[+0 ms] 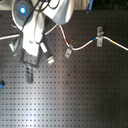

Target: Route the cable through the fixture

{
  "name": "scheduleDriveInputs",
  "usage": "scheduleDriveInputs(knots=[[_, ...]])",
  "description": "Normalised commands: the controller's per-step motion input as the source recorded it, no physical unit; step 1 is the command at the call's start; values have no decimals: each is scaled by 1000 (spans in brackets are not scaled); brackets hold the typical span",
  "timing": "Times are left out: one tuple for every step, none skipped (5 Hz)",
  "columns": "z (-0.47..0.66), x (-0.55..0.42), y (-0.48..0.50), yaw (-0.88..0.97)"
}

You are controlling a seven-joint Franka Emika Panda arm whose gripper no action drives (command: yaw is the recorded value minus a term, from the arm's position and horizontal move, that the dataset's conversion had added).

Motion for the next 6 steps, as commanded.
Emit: scheduleDriveInputs(knots=[[399,-356,402,69],[466,-194,508,0],[281,-338,215,163],[10,-510,-34,331],[7,-422,-59,237],[207,11,38,-37]])
